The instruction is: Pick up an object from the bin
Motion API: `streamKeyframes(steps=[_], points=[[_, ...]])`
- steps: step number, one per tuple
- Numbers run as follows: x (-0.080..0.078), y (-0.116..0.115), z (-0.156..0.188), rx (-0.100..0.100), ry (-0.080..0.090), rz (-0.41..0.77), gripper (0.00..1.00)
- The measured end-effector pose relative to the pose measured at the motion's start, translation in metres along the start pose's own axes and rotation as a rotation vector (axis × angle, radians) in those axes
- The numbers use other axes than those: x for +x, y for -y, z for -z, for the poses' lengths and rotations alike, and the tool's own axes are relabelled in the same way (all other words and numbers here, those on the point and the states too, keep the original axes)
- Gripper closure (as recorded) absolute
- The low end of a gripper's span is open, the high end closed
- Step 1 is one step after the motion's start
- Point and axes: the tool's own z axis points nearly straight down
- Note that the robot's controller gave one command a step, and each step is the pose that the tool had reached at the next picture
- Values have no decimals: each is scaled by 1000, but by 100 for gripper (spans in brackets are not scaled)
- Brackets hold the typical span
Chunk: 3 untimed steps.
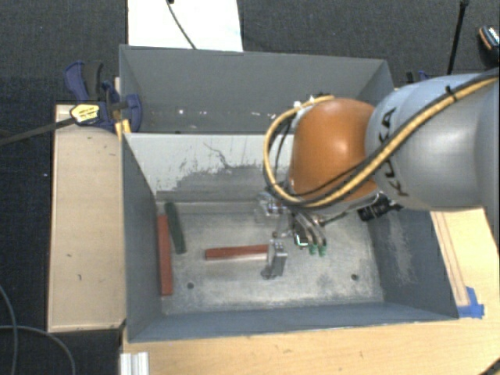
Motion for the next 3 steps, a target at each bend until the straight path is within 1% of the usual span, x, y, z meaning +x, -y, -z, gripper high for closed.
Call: streamKeyframes(steps=[1, 2, 3], points=[[-9, 9, 7, -1, 12, -29, 0], [-26, -47, 18, -5, 11, -249, 0], [-13, -12, -96, 2, 0, -247, 0]])
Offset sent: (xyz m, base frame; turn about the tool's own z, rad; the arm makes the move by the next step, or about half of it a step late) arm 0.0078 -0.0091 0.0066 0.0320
